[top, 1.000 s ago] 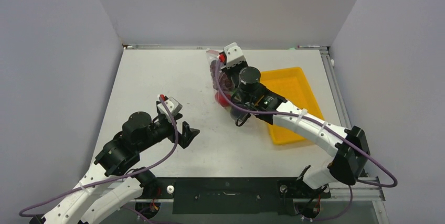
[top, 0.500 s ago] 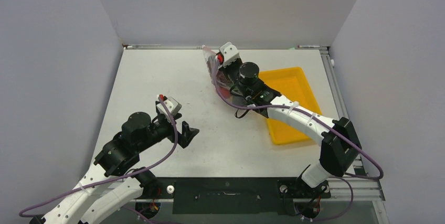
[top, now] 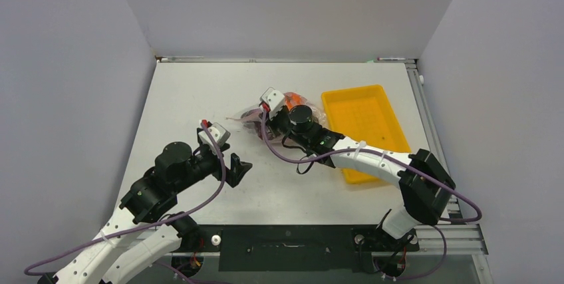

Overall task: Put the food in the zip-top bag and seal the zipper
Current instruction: Place the zipper food storage bag at the center of the board.

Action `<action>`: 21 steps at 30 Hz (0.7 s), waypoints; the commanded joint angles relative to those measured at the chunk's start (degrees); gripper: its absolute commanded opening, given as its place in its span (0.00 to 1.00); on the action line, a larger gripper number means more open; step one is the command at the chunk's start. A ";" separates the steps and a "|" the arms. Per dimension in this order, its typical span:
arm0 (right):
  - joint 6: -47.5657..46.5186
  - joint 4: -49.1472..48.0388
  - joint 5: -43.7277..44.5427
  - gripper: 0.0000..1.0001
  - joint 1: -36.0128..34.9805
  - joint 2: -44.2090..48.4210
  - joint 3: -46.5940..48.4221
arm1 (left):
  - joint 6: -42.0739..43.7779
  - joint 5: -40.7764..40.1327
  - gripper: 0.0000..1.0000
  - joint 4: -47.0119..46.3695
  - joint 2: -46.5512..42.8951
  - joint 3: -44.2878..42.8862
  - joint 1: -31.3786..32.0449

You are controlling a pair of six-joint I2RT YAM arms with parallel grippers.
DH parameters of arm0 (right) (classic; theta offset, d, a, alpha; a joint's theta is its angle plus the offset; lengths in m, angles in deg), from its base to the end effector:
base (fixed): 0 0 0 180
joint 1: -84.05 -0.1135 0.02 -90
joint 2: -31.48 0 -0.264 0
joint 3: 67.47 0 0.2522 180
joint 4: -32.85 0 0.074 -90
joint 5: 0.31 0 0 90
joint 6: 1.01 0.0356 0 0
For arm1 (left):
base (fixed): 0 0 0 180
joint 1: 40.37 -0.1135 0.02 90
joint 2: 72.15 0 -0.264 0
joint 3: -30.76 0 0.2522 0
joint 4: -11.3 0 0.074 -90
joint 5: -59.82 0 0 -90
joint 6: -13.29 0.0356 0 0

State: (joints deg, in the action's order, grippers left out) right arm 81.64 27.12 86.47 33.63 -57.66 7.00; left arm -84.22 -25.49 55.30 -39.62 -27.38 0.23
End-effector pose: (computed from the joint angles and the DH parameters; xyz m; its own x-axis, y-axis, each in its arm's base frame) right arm 0.2331 0.2851 0.2966 0.0048 -0.1947 -0.9809 -0.8109 0.5732 -0.1177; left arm 0.0958 -0.0860 0.3299 -0.3300 0.1112 -0.9374 0.6701 0.7270 -0.1496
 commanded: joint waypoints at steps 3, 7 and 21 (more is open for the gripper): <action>3.06 -1.67 -0.61 0.10 -2.98 0.94 -4.67 | -0.65 -1.85 0.96 -1.23 -0.63 0.12 -0.36; 3.96 -0.91 0.59 0.24 -4.24 3.35 -7.41 | -1.59 -3.16 0.96 -1.75 -0.60 0.15 -0.35; 9.95 4.03 5.72 0.82 -3.67 16.50 -10.50 | -9.00 -9.79 0.96 -2.13 1.59 -0.55 -1.02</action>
State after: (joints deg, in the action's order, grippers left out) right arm 87.60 31.23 89.68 29.02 -45.60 -3.38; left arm -90.76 -32.59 54.68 -39.22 -26.33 -0.16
